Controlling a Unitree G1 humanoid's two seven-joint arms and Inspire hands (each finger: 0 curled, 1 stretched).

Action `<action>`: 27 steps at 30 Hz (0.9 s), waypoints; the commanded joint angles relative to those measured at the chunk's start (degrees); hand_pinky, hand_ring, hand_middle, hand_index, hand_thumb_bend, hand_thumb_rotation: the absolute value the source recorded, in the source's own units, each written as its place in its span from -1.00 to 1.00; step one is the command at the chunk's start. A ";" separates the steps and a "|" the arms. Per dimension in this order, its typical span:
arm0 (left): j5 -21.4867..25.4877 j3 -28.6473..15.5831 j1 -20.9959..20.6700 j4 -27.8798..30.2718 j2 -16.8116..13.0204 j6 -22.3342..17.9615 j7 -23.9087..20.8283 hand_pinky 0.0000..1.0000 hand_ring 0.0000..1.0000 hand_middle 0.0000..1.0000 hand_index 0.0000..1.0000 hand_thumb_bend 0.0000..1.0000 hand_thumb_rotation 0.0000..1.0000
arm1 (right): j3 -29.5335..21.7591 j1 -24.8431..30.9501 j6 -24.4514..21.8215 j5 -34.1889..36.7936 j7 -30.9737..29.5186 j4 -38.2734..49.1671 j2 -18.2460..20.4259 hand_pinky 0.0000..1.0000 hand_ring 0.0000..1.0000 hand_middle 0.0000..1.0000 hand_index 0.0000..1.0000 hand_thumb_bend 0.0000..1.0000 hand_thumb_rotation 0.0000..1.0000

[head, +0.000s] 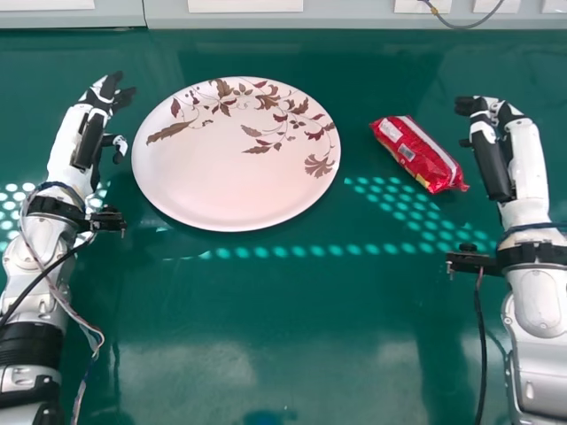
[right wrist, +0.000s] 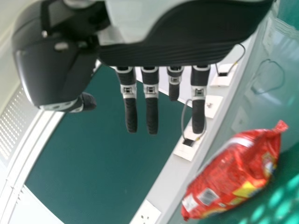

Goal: Pick up biscuit and place it in the plate

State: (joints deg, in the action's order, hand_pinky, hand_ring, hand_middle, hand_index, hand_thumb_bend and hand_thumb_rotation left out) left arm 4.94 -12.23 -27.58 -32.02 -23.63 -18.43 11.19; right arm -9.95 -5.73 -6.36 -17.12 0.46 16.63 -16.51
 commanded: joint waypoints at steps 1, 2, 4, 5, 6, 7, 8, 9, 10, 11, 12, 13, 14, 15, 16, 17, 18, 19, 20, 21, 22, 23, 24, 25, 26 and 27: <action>0.42 -0.48 0.86 1.75 -0.75 0.75 0.50 -1.00 0.99 0.80 0.97 1.00 0.90 | 0.16 0.46 0.86 -0.43 -0.08 -0.62 -1.13 0.19 0.41 0.50 0.49 0.05 -0.73; 0.47 -0.50 1.04 2.27 -0.80 0.93 0.63 -1.00 1.00 0.81 0.98 1.00 0.90 | 0.23 0.50 0.98 -0.51 -0.13 -0.71 -1.26 0.20 0.41 0.50 0.49 0.04 -0.72; 0.76 -0.58 1.42 3.47 -0.75 1.52 0.86 -1.00 1.00 0.82 1.00 1.00 0.90 | 0.38 0.47 0.92 -0.78 -0.25 -0.75 -1.58 0.21 0.42 0.51 0.49 0.05 -0.67; 0.66 -0.54 1.63 4.11 -0.75 2.01 0.74 -1.00 1.00 0.83 1.00 1.00 0.90 | 0.42 0.44 0.84 -0.74 -0.34 -0.71 -1.70 0.22 0.42 0.52 0.49 0.05 -0.64; 0.60 -0.54 1.80 4.56 -0.70 2.24 0.66 -1.00 1.00 0.84 1.00 1.00 0.91 | 0.50 0.42 0.68 -0.83 -0.40 -0.64 -1.88 0.23 0.43 0.52 0.50 0.06 -0.62; 0.46 -0.51 1.98 5.00 -0.64 2.55 0.45 -1.00 1.00 0.85 1.00 1.00 0.91 | 0.58 0.39 0.40 -1.00 -0.43 -0.53 -2.01 0.24 0.43 0.53 0.50 0.07 -0.58; 0.25 -0.47 2.20 5.45 -0.57 2.80 0.19 -1.00 1.00 0.84 1.00 1.00 0.91 | 0.68 0.37 0.19 -1.27 -0.41 -0.44 -2.17 0.24 0.44 0.53 0.51 0.08 -0.56; 0.03 -0.42 2.42 5.79 -0.49 2.84 -0.05 -1.00 1.00 0.84 1.00 1.00 0.92 | 0.93 0.40 0.08 -2.03 -0.45 -0.41 -2.66 0.25 0.44 0.53 0.51 0.09 -0.54; -0.17 -0.38 2.61 5.98 -0.41 2.70 -0.24 -1.00 1.00 0.85 1.00 1.00 0.93 | 1.22 0.43 -0.07 -3.02 -0.50 -0.39 -3.22 0.26 0.45 0.53 0.51 0.09 -0.48; -0.41 -0.32 2.82 6.16 -0.36 2.64 -0.49 -1.00 1.00 0.85 1.00 1.00 0.93 | 1.63 0.49 -0.56 -4.33 -0.53 -0.21 -3.82 0.27 0.46 0.53 0.52 0.11 -0.42; -0.60 -0.27 3.04 6.33 -0.30 2.65 -0.71 -1.00 1.00 0.85 1.00 1.00 0.94 | 2.07 0.55 -0.46 -5.92 -0.22 -0.27 -4.50 0.29 0.47 0.55 0.53 0.17 -0.33; -0.89 -0.21 3.24 6.47 -0.28 2.72 -1.02 -1.00 1.00 0.86 1.00 1.00 0.95 | 2.47 0.58 -0.62 -7.31 -0.11 -0.25 -5.07 0.28 0.47 0.54 0.54 0.35 -0.23; -1.09 -0.15 3.43 6.60 -0.24 2.70 -1.27 -1.00 1.00 0.86 1.00 1.00 0.97 | 2.85 0.57 -0.73 -8.62 -0.05 -0.34 -5.63 0.29 0.48 0.55 0.57 0.48 -0.14; -1.23 -0.12 3.55 6.52 -0.23 2.51 -1.39 -1.00 1.00 0.86 1.00 1.00 0.98 | 3.20 0.47 -1.13 -9.74 -0.12 -0.39 -6.02 0.30 0.49 0.57 0.60 0.61 -0.05; -1.34 -0.11 3.62 6.32 -0.17 2.25 -1.51 -1.00 1.00 0.87 1.00 1.00 0.99 | 3.48 0.34 -1.73 -10.71 -0.33 -0.38 -6.33 0.33 0.53 0.62 0.66 0.81 0.08; -1.42 -0.13 3.62 5.97 -0.11 1.89 -1.63 -1.00 1.00 0.88 1.00 1.00 0.99 | 3.75 0.14 -2.35 -11.49 -0.48 -0.42 -6.56 0.35 0.55 0.65 0.68 0.88 0.12; -1.57 -0.11 3.58 5.55 -0.11 1.50 -1.72 -1.00 1.00 0.88 1.00 1.00 0.99 | 4.10 -0.15 -3.21 -12.53 -0.70 -0.46 -6.85 0.36 0.57 0.67 0.70 0.94 0.17; -1.73 -0.10 3.49 5.20 -0.12 1.29 -1.77 -1.00 1.00 0.89 1.00 1.00 1.00 | 4.52 -0.63 -4.11 -13.72 -0.95 -0.65 -7.28 0.38 0.60 0.71 0.75 0.98 0.25; -1.82 -0.09 3.38 4.93 -0.10 1.16 -1.82 -1.00 1.00 0.90 1.00 1.00 0.99 | 4.98 -1.16 -4.95 -15.09 -1.13 -0.94 -7.75 0.39 0.63 0.76 0.78 0.99 0.30; -1.87 -0.08 3.24 4.72 -0.08 1.14 -1.86 -1.00 1.00 0.90 1.00 1.00 0.99 | 5.36 -1.69 -5.70 -16.23 -1.30 -1.24 -8.15 0.39 0.65 0.79 0.81 1.00 0.36; -1.87 -0.08 3.09 4.47 -0.02 1.09 -1.91 -1.00 1.00 0.91 1.00 1.00 0.99 | 5.75 -2.24 -6.13 -17.34 -1.36 -1.68 -8.63 0.39 0.68 0.82 0.83 1.00 0.41; -1.88 -0.05 2.91 4.22 0.04 1.04 -1.96 -1.00 1.00 0.91 1.00 1.00 0.99 | 6.01 -2.64 -6.38 -17.98 -1.36 -2.05 -8.94 0.39 0.69 0.83 0.84 1.00 0.45; -1.91 -0.01 2.74 3.90 0.06 0.90 -1.98 -1.00 1.00 0.91 1.00 1.00 0.99 | 6.30 -3.23 -6.96 -18.60 -1.70 -2.49 -9.28 0.38 0.70 0.84 0.85 1.00 0.47; -1.97 0.05 2.53 3.58 0.08 0.80 -2.01 -1.00 1.00 0.91 1.00 1.00 0.99 | 6.49 -3.73 -7.36 -18.96 -1.94 -2.90 -9.51 0.39 0.71 0.85 0.86 1.00 0.49; -1.84 0.05 2.30 3.04 0.11 0.27 -1.79 -1.00 1.00 0.91 1.00 1.00 0.99 | 6.69 -4.24 -7.65 -19.31 -2.06 -3.40 -9.74 0.40 0.72 0.86 0.86 1.00 0.50; -1.71 0.04 2.10 2.59 0.17 -0.14 -1.66 -1.00 1.00 0.92 1.00 1.00 0.98 | 6.86 -4.69 -7.65 -19.60 -2.05 -3.97 -9.99 0.40 0.73 0.86 0.86 1.00 0.52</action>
State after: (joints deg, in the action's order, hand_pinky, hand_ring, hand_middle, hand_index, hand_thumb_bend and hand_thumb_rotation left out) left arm 3.42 -12.24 -25.35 -28.19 -23.87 -17.47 9.62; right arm -3.66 -9.90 -13.65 -36.09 -1.26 13.79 -25.46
